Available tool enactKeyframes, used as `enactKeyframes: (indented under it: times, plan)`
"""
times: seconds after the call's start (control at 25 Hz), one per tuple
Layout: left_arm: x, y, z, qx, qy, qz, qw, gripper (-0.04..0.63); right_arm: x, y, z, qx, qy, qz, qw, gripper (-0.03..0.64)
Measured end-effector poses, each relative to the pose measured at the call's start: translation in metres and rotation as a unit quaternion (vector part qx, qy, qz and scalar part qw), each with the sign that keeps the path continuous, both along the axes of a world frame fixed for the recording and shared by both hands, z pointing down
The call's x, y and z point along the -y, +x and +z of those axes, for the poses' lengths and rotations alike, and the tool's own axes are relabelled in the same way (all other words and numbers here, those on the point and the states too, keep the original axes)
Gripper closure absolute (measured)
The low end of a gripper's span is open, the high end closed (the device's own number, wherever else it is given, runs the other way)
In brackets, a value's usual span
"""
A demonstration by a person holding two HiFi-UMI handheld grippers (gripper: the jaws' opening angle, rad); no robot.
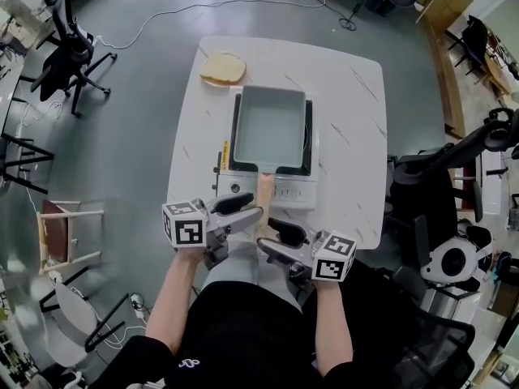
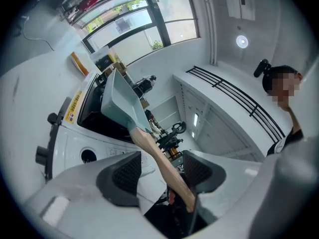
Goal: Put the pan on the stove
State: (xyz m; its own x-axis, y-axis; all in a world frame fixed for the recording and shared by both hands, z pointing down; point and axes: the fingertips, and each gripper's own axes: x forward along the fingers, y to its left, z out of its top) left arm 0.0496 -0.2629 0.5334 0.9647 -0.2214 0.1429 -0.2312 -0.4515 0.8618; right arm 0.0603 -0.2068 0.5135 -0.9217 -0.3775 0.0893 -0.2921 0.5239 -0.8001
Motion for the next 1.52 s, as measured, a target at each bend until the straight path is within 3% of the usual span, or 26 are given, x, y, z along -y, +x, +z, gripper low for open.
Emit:
enactKeyframes:
  times: [0.24, 0.32, 0.6, 0.88, 1.0, 1.16, 1.36, 1.52]
  plan:
    - [-0.010, -0.011, -0.014, 0.021, 0.033, -0.029, 0.9988, 0.339, -0.004, 0.014, -0.016, -0.013, 0.041, 0.044, 0.998, 0.364]
    - [-0.014, -0.014, -0.019, 0.028, 0.040, -0.036, 0.9981, 0.339, -0.006, 0.018, -0.022, -0.017, 0.058, 0.062, 0.996, 0.425]
    - [-0.034, -0.021, -0.043, 0.027, 0.068, -0.050, 0.9960, 0.339, -0.019, 0.028, -0.050, -0.032, 0.107, 0.104, 0.988, 0.508]
    - [-0.051, -0.033, -0.059, 0.039, 0.109, -0.096, 0.9886, 0.455, -0.031, 0.034, -0.071, -0.069, 0.158, 0.139, 0.975, 0.582]
    - [-0.052, -0.049, -0.070, 0.051, 0.139, -0.148, 0.9779, 0.517, -0.036, 0.034, -0.077, -0.088, 0.173, 0.151, 0.969, 0.597]
    - [-0.055, -0.073, -0.088, 0.071, 0.189, -0.204, 0.9578, 0.595, -0.042, 0.035, -0.085, -0.108, 0.192, 0.172, 0.960, 0.612]
    - [-0.065, -0.085, -0.108, 0.097, 0.238, -0.230, 0.9385, 0.595, -0.045, 0.042, -0.098, -0.137, 0.214, 0.215, 0.943, 0.624]
    - [-0.069, -0.093, -0.120, 0.134, 0.273, -0.260, 0.9165, 0.595, -0.043, 0.048, -0.109, -0.177, 0.244, 0.252, 0.920, 0.629]
